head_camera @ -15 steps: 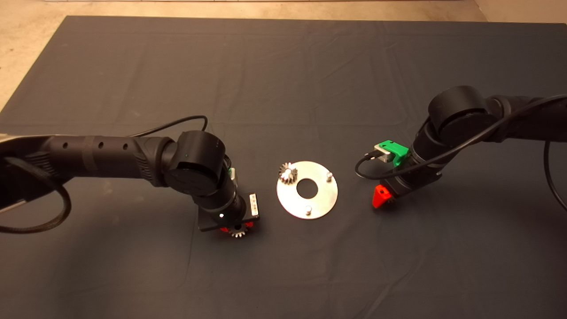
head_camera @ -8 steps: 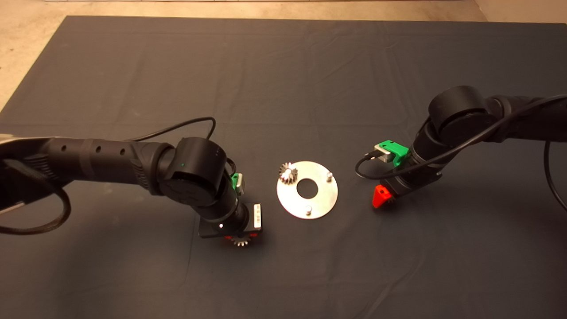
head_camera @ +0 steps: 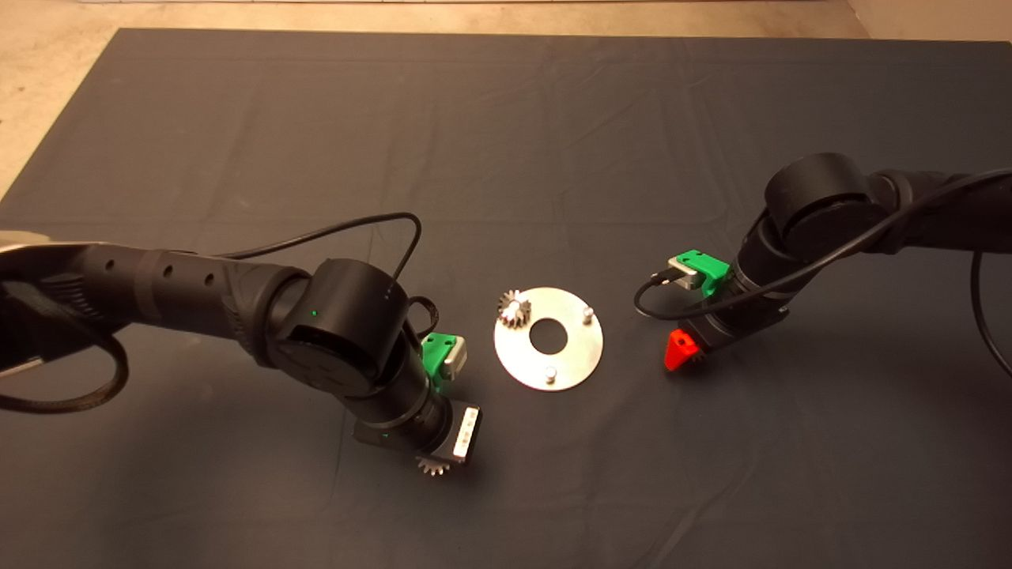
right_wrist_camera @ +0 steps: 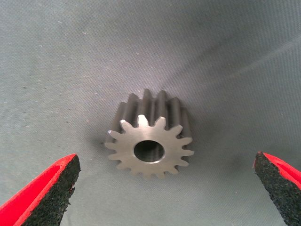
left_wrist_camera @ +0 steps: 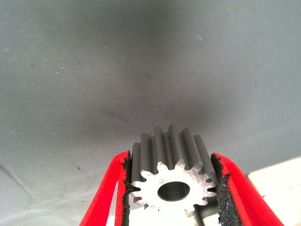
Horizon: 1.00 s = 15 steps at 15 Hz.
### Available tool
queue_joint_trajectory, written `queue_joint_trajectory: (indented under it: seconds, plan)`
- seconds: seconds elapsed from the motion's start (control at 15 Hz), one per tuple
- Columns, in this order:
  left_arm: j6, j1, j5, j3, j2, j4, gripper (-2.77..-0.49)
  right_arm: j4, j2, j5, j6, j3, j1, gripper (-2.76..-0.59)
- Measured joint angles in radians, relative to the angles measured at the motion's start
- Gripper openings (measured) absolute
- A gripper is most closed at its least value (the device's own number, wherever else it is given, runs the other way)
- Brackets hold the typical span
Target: Install three planetary gears onto the carrier pins
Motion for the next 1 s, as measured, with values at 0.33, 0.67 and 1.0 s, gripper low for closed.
queue_joint_trajectory:
  seconds: [0.33,0.67,1.0]
  plan:
    - [0.176,-0.022,-0.068,-0.007,0.025,-0.047,-2.33,-0.001,0.0,0.0,0.0,0.0,0.0,-0.6]
    - [0.187,-0.104,-0.091,-0.144,0.138,-0.077,-2.33,-0.001,0.0,0.0,0.0,0.0,0.0,-0.6]
    - [0.076,-0.104,-0.12,-0.228,0.206,-0.108,-2.33,-0.001,-0.001,0.0,0.0,0.0,0.0,-0.6]
